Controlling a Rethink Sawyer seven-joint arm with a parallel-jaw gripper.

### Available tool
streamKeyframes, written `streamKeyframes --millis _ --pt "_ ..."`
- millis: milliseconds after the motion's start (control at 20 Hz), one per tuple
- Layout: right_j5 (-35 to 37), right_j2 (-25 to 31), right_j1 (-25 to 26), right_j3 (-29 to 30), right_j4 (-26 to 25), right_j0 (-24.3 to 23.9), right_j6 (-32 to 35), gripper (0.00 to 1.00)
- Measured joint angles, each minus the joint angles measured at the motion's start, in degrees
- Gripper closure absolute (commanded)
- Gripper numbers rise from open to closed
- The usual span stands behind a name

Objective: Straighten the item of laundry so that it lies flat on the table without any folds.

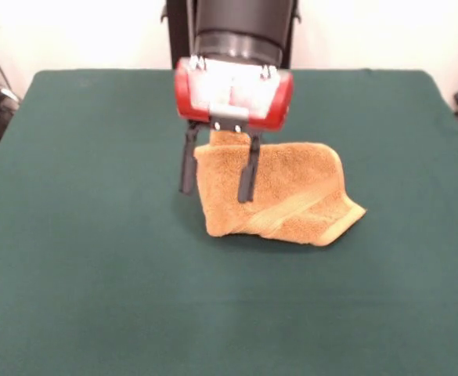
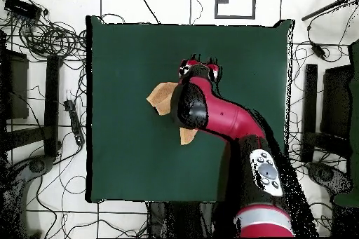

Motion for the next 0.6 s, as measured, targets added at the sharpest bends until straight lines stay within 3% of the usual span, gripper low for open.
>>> streamKeyframes --millis 200,600 --pt "2.79 -3.95 2.79 -0.25 3.81 5.32 0.05 0.0" --pt "16.55 -14.27 4.44 0.63 13.88 20.25 2.56 0.0"
